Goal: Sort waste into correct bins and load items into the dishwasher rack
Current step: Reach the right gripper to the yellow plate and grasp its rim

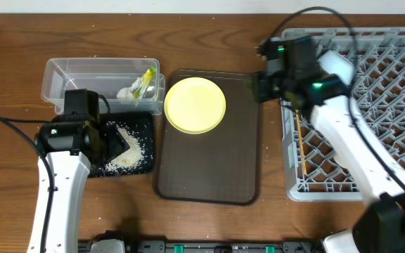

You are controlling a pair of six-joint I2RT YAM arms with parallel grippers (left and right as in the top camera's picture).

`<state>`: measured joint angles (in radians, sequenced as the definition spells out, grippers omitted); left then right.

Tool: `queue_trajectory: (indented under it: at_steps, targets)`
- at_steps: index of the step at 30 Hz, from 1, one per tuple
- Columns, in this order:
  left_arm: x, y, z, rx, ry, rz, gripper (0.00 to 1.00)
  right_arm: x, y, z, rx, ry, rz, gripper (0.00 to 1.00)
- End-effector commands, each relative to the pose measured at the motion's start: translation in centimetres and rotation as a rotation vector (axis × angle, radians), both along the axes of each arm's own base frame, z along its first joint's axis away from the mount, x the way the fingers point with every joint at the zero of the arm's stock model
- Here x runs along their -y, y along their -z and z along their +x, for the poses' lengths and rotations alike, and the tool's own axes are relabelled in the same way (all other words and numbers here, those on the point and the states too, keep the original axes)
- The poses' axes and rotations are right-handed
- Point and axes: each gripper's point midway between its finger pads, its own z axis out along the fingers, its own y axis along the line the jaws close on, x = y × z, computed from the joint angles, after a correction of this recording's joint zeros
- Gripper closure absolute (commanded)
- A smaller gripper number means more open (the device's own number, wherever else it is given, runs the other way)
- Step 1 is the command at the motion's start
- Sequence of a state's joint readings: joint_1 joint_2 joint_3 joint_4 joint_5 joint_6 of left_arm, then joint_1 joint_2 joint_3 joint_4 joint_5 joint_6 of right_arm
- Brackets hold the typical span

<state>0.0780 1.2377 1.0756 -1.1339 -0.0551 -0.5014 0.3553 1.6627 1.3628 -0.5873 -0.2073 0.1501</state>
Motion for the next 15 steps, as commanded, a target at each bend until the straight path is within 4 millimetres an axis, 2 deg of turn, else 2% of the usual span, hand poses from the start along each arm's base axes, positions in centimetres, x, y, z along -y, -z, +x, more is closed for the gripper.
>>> queue_trajectory:
  at_steps: [1, 8, 11, 15]
  targets:
    - [-0.2, -0.2, 0.0, 0.005, -0.019, 0.003, 0.14, -2.0, 3.2, 0.4, -0.058, 0.026, -0.025, 0.51]
    - [-0.2, -0.2, 0.0, 0.005, -0.019, 0.002, 0.14, -5.7, 10.3, 0.8, -0.136, 0.016, -0.060, 0.50]
    - [-0.2, -0.2, 0.0, 0.005, -0.019, 0.002, 0.14, -6.4, 13.0, 0.8, -0.172, 0.046, -0.073, 0.51]
    - [-0.2, -0.2, 0.0, 0.005, -0.019, 0.002, 0.14, -6.8, 15.2, 0.7, -0.211, 0.079, -0.070, 0.55]
